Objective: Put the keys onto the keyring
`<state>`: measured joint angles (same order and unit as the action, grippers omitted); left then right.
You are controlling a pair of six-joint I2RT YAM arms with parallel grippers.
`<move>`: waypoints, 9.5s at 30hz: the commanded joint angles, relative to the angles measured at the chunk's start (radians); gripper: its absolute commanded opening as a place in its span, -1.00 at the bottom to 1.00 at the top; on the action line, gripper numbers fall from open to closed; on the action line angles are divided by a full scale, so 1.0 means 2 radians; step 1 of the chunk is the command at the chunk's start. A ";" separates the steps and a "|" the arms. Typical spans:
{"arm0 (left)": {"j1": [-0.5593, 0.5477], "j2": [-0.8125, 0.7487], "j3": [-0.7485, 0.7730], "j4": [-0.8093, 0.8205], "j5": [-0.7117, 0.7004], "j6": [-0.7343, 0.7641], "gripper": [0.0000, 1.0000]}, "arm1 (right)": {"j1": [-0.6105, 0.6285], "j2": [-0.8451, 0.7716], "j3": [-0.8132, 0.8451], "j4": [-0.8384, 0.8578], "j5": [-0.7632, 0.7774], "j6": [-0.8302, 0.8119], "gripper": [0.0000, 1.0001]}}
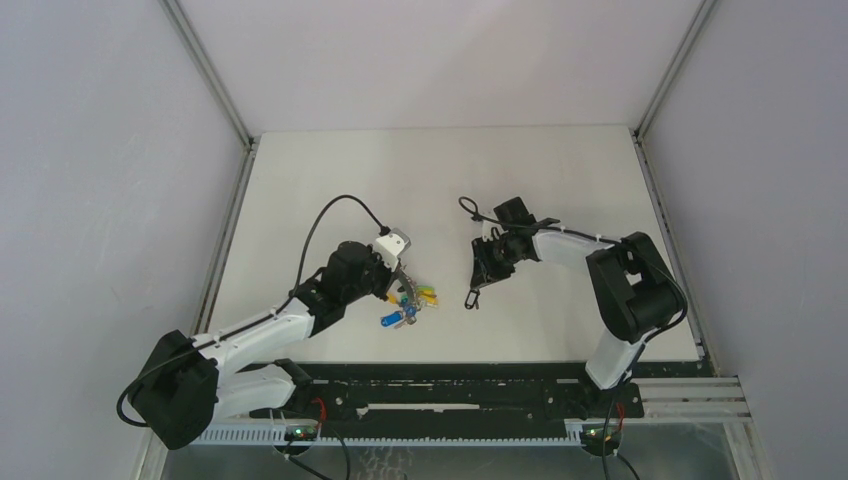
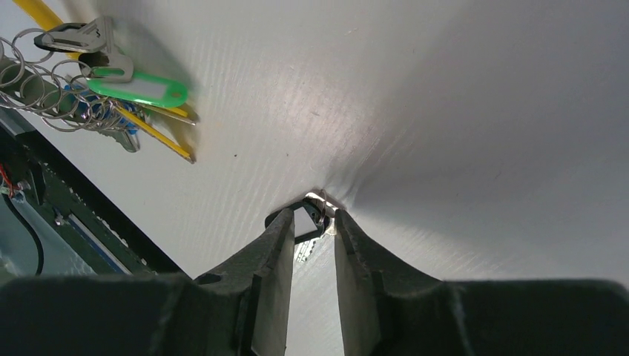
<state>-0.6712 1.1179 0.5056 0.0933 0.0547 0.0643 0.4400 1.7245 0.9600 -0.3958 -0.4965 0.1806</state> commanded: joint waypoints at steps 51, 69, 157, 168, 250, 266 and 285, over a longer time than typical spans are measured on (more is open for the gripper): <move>-0.020 -0.053 -0.024 0.057 0.055 0.049 -1.00 | 0.094 -0.215 -0.058 0.052 0.091 -0.198 -1.00; -0.042 -0.108 -0.064 0.105 0.162 0.134 -1.00 | 0.117 -0.353 -0.190 0.287 -0.026 -0.317 -1.00; -0.041 -0.052 -0.065 0.131 0.262 0.152 -0.99 | 0.231 -0.286 -0.179 0.263 0.001 -0.427 -1.00; -0.041 -0.055 -0.064 0.129 0.261 0.152 -1.00 | 0.232 -0.289 -0.179 0.259 -0.007 -0.430 -1.00; -0.042 -0.086 -0.098 0.168 0.313 0.180 -1.00 | 0.180 -0.256 -0.132 0.216 -0.024 -0.367 -1.00; -0.034 -0.070 -0.086 0.168 0.230 0.125 -1.00 | 0.085 -0.263 -0.111 0.069 0.121 -0.046 -1.00; -0.023 -0.066 -0.086 0.168 0.229 0.117 -1.00 | 0.062 -0.060 -0.032 0.056 0.197 0.019 -0.73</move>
<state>-0.7238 0.9955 0.3244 0.3733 0.4976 0.3058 0.5659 1.5749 0.8406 -0.3450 -0.1326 0.2150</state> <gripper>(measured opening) 0.007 0.076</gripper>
